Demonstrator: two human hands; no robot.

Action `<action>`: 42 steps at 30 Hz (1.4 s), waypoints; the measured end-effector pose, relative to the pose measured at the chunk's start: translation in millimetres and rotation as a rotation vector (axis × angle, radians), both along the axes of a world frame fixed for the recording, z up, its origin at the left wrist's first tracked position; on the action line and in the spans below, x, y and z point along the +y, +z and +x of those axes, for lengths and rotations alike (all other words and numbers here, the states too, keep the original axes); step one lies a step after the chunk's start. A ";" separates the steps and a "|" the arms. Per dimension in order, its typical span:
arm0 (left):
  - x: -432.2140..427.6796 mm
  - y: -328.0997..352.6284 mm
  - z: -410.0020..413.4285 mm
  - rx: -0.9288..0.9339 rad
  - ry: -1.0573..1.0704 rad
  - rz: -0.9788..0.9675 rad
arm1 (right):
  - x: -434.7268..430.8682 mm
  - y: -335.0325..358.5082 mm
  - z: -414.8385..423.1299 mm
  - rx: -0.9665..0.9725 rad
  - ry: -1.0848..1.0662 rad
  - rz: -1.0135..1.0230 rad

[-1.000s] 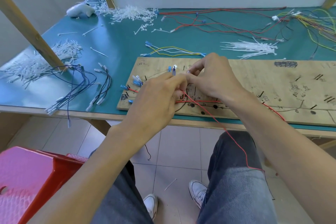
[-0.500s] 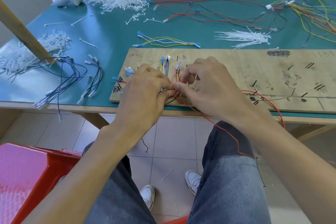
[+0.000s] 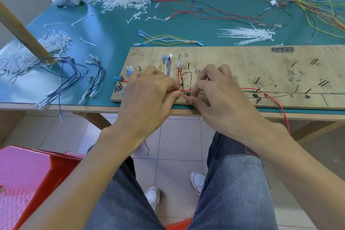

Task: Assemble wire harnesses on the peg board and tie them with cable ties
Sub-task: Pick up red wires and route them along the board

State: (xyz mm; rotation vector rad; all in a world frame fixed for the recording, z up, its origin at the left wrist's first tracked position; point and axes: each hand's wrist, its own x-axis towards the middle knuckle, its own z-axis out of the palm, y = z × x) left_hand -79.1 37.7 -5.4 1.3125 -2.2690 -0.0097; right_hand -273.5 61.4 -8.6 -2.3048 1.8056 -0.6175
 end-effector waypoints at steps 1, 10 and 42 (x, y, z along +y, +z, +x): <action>0.0 -1.1 0.9 -0.006 -0.002 0.004 | 1.0 -0.9 0.2 0.034 -0.011 -0.009; 1.9 -3.4 4.1 -0.086 -0.026 0.007 | 11.8 -1.6 3.0 0.263 -0.030 -0.125; 6.5 -9.5 3.3 -0.252 -0.071 -0.181 | 11.2 27.7 -62.3 -0.075 -0.204 0.000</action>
